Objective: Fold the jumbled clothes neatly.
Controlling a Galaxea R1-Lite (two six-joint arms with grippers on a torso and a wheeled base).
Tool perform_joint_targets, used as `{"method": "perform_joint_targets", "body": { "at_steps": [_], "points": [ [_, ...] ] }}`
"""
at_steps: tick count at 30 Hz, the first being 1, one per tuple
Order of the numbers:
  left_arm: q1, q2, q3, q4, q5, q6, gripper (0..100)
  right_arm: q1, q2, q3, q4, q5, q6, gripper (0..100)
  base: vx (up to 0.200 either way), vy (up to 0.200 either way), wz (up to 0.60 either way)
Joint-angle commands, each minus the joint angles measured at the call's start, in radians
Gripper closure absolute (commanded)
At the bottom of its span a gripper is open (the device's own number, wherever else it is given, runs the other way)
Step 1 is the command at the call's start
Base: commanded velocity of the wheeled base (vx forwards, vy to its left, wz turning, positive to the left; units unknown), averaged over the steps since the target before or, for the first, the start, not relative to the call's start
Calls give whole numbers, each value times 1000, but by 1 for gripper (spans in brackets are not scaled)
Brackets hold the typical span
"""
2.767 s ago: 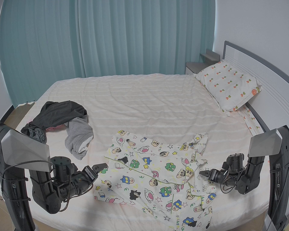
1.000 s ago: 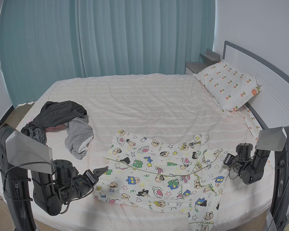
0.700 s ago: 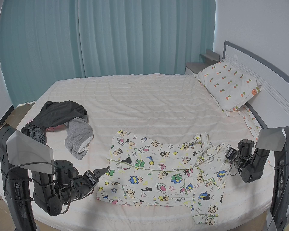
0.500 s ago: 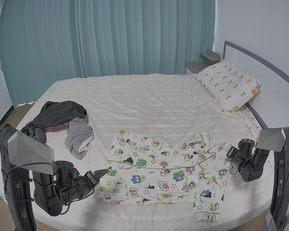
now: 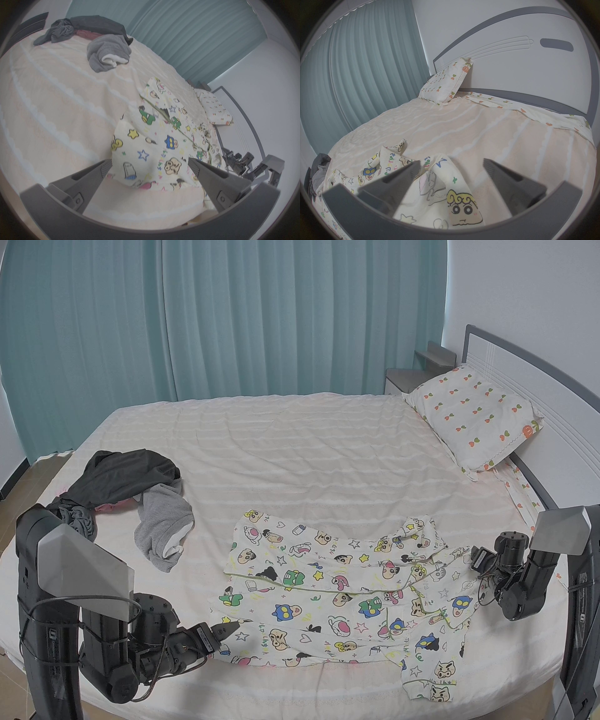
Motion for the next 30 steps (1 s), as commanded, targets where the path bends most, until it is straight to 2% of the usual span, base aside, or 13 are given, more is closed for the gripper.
{"method": "perform_joint_targets", "body": {
  "at_steps": [1,3,6,10,11,13,16,19,30],
  "points": [
    [-6,3,24,-18,-6,-3,0,1,-28,19,0,2,1,0,0,0,0],
    [-8,-15,40,-18,-20,-6,0,26,-69,59,1,15,6,0,0,0,0],
    [-8,-40,53,-18,-65,-10,0,104,-144,124,0,21,26,0,0,0,0],
    [-8,-37,55,-18,-77,-15,0,199,-227,211,0,41,69,0,0,0,0],
    [-8,-37,55,-18,-77,-15,0,199,-227,211,0,41,69,0,0,0,0],
    [-9,-37,50,-18,-78,-36,0,270,-247,277,0,78,109,0,0,0,0],
    [-9,-40,52,-18,-75,-41,0,317,-241,305,0,98,191,0,-200,0,0],
    [-9,-43,53,-18,-72,-41,0,322,-244,319,1,122,236,0,-200,0,0],
    [-12,-32,49,-18,-51,-36,0,314,-259,335,1,140,236,0,-200,0,0]
  ]
}}
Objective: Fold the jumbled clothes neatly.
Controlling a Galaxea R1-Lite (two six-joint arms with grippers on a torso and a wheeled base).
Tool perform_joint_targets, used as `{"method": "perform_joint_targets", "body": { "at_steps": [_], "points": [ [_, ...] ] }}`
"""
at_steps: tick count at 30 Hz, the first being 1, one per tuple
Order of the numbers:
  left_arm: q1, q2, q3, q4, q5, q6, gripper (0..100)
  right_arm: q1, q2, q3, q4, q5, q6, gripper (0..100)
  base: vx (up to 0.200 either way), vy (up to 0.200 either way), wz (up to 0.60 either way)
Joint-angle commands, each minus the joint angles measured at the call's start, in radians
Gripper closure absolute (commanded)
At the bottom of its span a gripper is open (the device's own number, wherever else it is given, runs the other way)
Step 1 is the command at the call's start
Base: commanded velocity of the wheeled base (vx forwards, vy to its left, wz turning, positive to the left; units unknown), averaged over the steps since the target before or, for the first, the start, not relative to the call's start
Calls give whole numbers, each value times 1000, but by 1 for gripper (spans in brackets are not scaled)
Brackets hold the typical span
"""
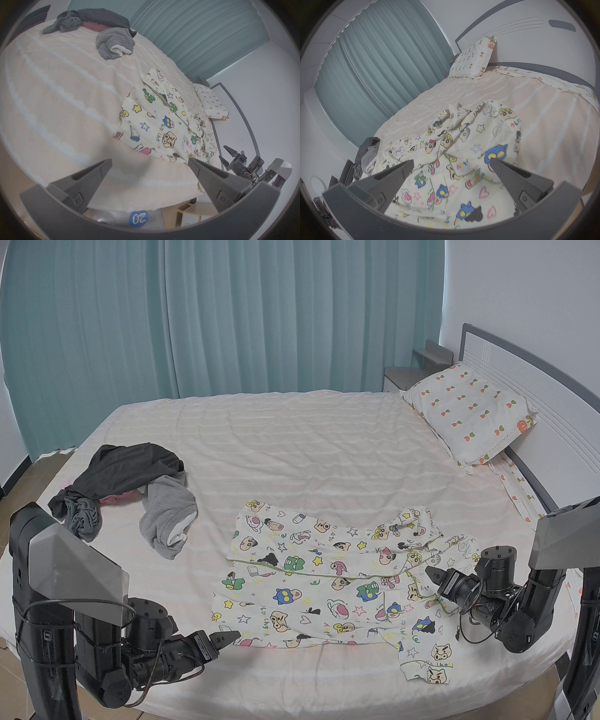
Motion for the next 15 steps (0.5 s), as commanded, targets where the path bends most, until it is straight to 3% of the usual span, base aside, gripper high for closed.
{"method": "perform_joint_targets", "body": {
  "at_steps": [1,6,9,15],
  "points": [
    [-2,3,-1,-18,0,0,0,-2,-7,3,0,1,-1,0,-200,0,0],
    [0,15,-27,-18,11,0,0,-14,-7,3,0,1,-1,0,0,0,0],
    [6,52,-160,-18,120,-30,0,-12,-7,1,-2,4,2,0,0,0,0],
    [6,60,-286,31,148,-44,0,-12,-7,4,-17,27,7,0,0,0,0]
  ]
}}
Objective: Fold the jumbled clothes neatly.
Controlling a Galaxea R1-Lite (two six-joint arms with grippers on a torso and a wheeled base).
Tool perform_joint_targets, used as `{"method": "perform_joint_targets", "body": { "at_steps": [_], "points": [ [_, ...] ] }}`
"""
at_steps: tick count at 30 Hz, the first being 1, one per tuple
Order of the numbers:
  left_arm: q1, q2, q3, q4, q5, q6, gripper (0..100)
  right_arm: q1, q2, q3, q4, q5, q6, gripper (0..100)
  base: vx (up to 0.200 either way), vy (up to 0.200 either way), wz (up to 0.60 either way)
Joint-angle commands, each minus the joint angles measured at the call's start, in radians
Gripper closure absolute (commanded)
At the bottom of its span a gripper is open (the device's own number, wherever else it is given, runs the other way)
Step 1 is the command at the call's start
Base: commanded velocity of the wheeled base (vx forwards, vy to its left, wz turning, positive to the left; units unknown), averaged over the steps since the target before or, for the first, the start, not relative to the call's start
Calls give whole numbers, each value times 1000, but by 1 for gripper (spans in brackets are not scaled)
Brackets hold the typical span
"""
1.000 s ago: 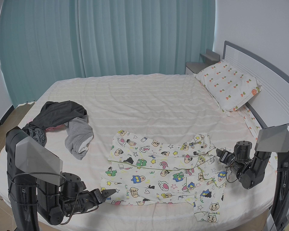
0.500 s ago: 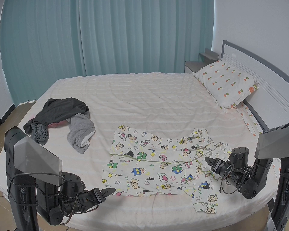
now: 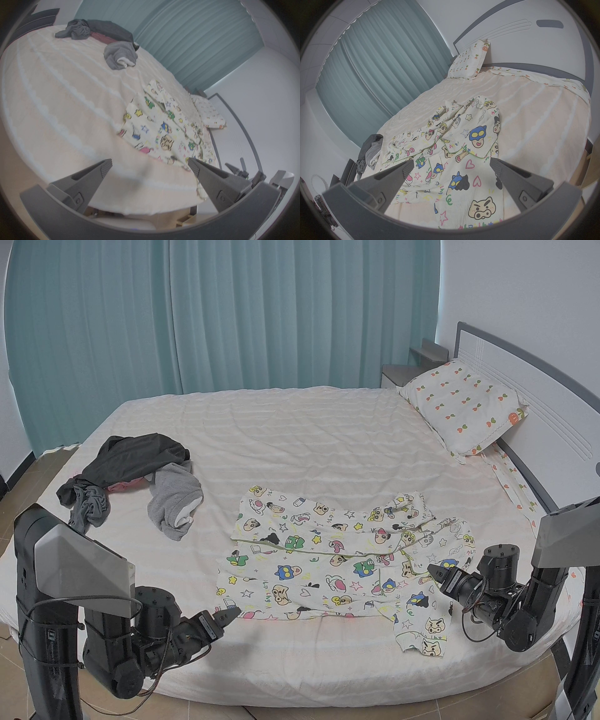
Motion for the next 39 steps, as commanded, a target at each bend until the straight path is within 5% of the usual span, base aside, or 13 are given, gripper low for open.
{"method": "perform_joint_targets", "body": {
  "at_steps": [1,7,15,35,36,39],
  "points": [
    [5,32,-181,79,41,-13,0,1,3,2,-29,18,3,0,0,0,0],
    [16,46,-270,268,43,166,0,1,6,10,-42,18,3,0,0,0,0],
    [47,89,-355,367,46,257,0,1,12,18,-79,19,2,0,0,0,0],
    [54,139,-464,469,49,346,0,2,14,22,-85,21,-1,0,0,0,0],
    [54,139,-468,476,49,346,100,2,14,22,-85,19,-1,0,0,0,0],
    [54,139,-468,476,63,346,100,1,12,22,-85,19,-3,0,0,0,0]
  ]
}}
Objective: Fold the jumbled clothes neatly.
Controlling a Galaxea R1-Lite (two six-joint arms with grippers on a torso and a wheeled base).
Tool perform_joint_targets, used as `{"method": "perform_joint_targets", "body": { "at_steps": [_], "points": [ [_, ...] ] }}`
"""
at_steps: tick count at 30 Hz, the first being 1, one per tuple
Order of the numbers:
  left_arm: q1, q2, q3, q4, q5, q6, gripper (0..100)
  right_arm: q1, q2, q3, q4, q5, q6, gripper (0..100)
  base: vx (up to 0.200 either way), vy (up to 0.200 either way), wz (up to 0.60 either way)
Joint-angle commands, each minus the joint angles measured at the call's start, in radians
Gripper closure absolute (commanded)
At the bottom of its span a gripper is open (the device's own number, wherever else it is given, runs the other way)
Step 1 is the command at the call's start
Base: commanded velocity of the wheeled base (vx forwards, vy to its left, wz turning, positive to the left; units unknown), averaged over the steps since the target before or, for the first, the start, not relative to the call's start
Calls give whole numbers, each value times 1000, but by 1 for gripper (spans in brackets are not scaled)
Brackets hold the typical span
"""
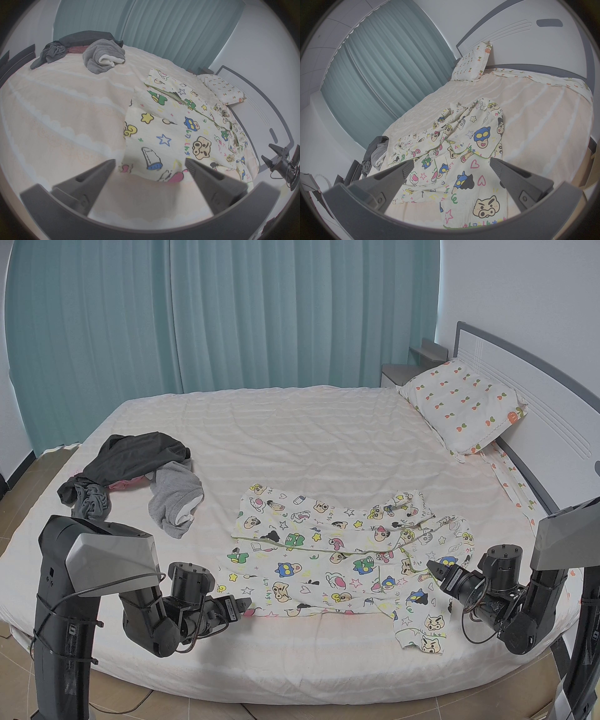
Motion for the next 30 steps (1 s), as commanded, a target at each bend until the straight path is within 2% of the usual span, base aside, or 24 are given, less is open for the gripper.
{"method": "perform_joint_targets", "body": {
  "at_steps": [1,7,11,14,18,21,25,30],
  "points": [
    [-1,2,-6,0,6,0,100,-1,1,0,0,-1,-1,0,0,0,0],
    [-1,1,6,-2,35,-2,100,0,-4,4,0,1,-2,0,0,0,0],
    [-10,-4,45,-3,75,-8,100,2,-11,46,-2,24,-5,0,0,0,0],
    [-10,-19,69,-5,77,-10,100,-7,-20,81,-2,45,-27,0,0,0,0],
    [-10,-62,128,-14,75,-11,100,-53,-48,181,0,163,-56,0,0,0,0],
    [-10,-82,160,-21,75,-5,100,-69,-40,228,0,208,-71,0,0,0,0],
    [-10,-104,171,-21,75,-5,100,-72,10,264,-2,257,-113,0,0,0,0],
    [-16,-124,192,-20,75,-4,100,-93,98,228,-2,267,-166,0,0,0,0]
  ]
}}
